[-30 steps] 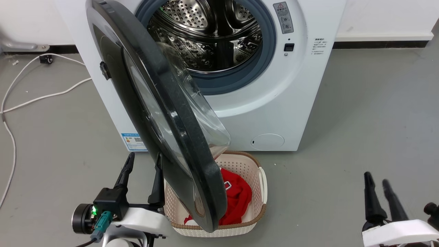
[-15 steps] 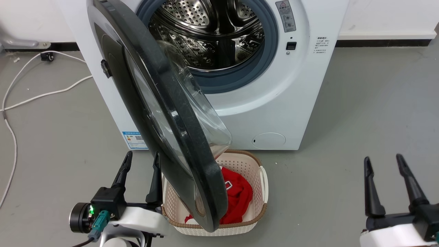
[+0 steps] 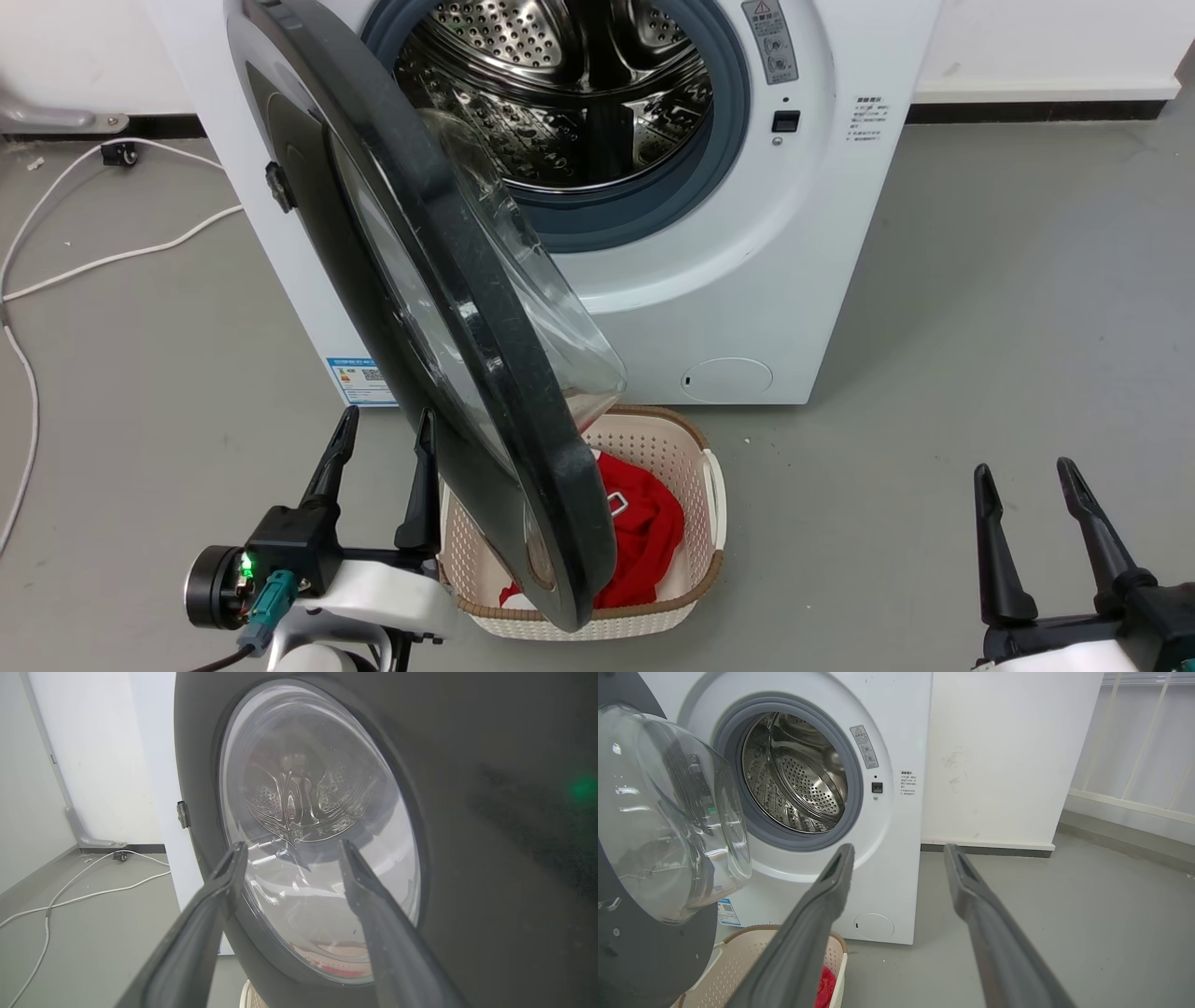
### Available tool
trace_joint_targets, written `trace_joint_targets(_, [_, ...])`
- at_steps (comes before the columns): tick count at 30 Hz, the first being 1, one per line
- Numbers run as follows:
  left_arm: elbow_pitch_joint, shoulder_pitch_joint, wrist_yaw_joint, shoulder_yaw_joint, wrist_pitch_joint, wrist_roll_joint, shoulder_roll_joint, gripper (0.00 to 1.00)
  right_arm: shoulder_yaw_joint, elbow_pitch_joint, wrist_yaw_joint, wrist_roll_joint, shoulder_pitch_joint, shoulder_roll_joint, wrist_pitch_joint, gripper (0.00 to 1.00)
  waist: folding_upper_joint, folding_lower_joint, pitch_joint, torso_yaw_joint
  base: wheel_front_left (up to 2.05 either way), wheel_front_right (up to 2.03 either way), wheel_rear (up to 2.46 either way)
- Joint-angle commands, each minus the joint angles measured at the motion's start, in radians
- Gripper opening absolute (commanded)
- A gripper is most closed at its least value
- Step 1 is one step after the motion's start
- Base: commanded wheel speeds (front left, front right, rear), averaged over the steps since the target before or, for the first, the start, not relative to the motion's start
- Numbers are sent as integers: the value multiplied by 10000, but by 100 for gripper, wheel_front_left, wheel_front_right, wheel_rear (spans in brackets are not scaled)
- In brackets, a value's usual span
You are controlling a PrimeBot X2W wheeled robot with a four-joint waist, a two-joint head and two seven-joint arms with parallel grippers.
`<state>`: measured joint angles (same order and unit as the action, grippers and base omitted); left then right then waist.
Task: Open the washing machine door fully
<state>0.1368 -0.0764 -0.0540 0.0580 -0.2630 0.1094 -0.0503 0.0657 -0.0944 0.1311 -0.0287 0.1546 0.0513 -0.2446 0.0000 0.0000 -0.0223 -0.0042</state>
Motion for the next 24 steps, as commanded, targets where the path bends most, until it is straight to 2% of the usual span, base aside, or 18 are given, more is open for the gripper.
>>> trace_joint_targets(1, [-4, -76, -36, -23, -26, -49, 1, 100, 0, -2, -7, -73, -22, -21, -6, 100, 0, 0, 2, -1, 0, 0, 0])
trace_joint_targets(6, [21, -94, -42, -13, -26, -82, 1, 100, 25, -20, -7, -52, -58, -21, 25, 100, 0, 0, 0, 9, 0, 0, 0])
trace_joint_targets(7, [50, -94, -47, 0, -26, -46, 3, 22, 6, -30, -7, -56, -72, -21, 40, 100, 0, 0, -3, 6, 0, 0, 0])
trace_joint_targets(8, [70, -89, -56, 12, -26, -32, 3, 0, 8, -26, -7, -58, -70, -21, 34, 100, 0, 0, -2, 7, 0, 0, 0])
trace_joint_targets(18, [109, -138, -16, -9, -26, -37, 1, 0, 112, -51, -7, -136, -84, -22, 70, 100, 0, 0, -35, 12, 0, 0, 0])
trace_joint_targets(24, [-556, -322, 75, -188, -26, 1, 3, 0, 126, -71, -7, -138, -54, -22, 105, 100, 0, 0, -31, 16, 0, 0, 0])
